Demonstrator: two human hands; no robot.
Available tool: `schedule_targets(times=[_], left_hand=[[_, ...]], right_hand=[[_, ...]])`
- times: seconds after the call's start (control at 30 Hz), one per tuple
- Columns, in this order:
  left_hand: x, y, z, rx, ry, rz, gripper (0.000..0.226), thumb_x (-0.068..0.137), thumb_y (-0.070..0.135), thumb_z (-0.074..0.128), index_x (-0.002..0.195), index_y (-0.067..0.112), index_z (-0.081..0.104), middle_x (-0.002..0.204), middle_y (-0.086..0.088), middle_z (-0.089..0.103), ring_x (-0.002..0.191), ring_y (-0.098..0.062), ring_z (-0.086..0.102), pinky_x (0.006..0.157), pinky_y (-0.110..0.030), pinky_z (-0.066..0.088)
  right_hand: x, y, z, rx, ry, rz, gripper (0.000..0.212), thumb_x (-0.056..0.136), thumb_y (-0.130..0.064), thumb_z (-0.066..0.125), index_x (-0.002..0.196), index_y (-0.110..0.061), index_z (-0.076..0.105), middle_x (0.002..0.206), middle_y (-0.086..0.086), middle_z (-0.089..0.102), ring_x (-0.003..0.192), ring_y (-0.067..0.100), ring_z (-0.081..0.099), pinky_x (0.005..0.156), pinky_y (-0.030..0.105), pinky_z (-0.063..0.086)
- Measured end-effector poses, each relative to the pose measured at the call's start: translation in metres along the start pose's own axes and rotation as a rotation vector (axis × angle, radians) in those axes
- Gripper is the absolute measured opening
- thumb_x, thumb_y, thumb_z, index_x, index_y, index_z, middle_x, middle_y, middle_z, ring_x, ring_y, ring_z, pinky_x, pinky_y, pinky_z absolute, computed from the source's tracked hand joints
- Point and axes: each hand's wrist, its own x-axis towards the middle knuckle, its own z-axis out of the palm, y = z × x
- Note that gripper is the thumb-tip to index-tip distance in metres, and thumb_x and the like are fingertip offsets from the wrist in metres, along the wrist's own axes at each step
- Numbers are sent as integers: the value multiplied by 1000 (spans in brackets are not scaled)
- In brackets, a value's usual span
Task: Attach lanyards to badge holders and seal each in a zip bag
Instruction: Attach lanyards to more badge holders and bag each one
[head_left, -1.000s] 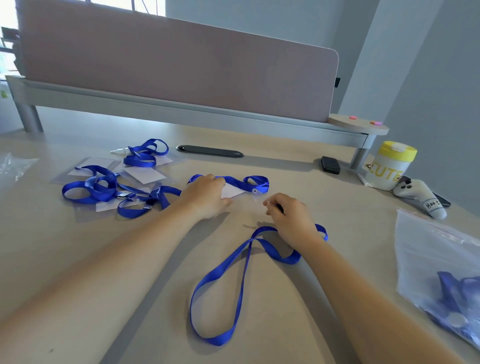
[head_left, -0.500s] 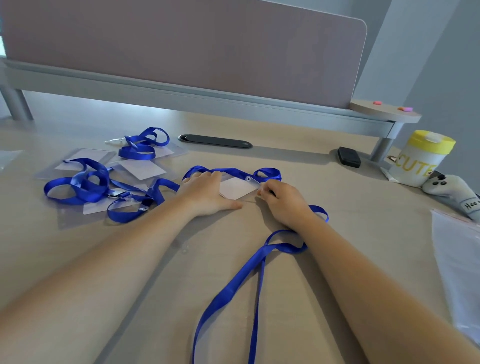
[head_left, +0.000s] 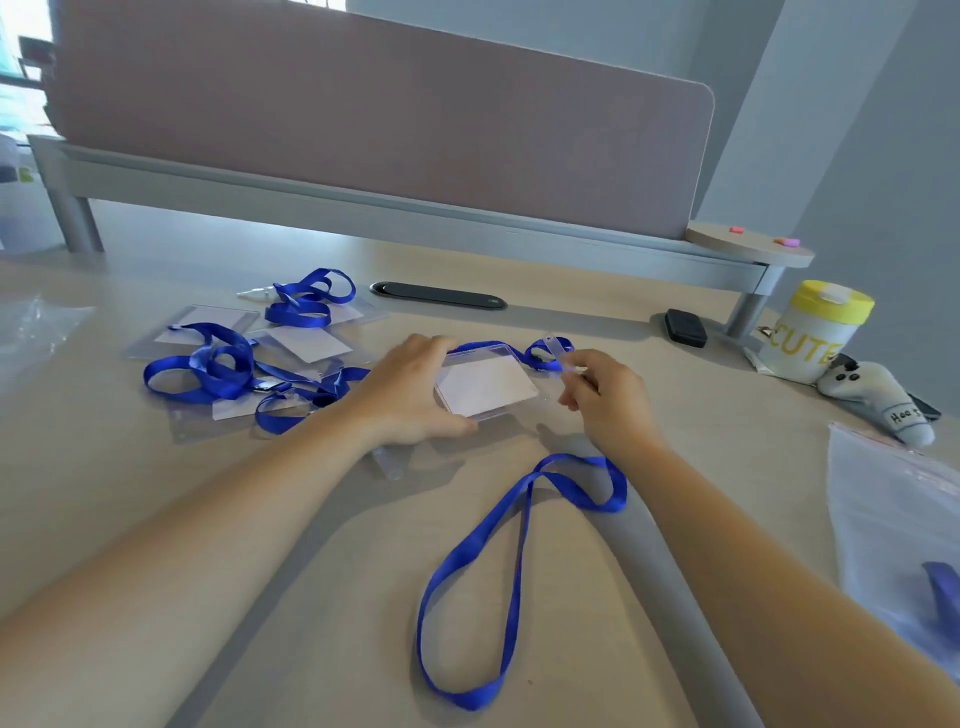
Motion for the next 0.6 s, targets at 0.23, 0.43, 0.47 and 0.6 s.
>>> schedule_targets(times=[0.23, 0.43, 0.47, 0.6], left_hand=[[-38, 28, -2, -4, 75, -63, 95, 67, 36, 77, 140, 12, 20, 139, -9, 29, 131, -26, 27, 101, -35, 32], [-49, 43, 7, -216, 98, -126, 62, 76, 22, 71, 128, 13, 39, 129, -8, 42, 109, -22, 47, 82, -28, 36], [-50, 44, 8, -249, 93, -123, 54, 77, 20, 70, 123, 13, 42, 122, -8, 47, 99, -20, 47, 76, -26, 35], [-50, 49, 6, -317, 90, -104, 35, 80, 18, 66, 107, 12, 45, 99, -1, 47, 87, -16, 44, 56, -22, 31]], right_hand=[[-46, -14, -27, 263, 5, 38, 27, 90, -7, 48, 67, -22, 49, 63, -1, 56, 35, 1, 48, 50, 17, 45], [-73, -19, -30, 311, 59, 48, 27, 88, -7, 53, 66, -23, 50, 75, -9, 52, 32, 1, 49, 39, 7, 39], [-75, -19, -31, 316, 77, 55, 26, 88, -8, 53, 67, -22, 49, 78, -10, 52, 33, 2, 49, 38, 7, 38], [-77, -20, -35, 401, 83, 108, 16, 88, -11, 55, 97, -16, 44, 88, -5, 51, 31, 3, 48, 37, 10, 41]])
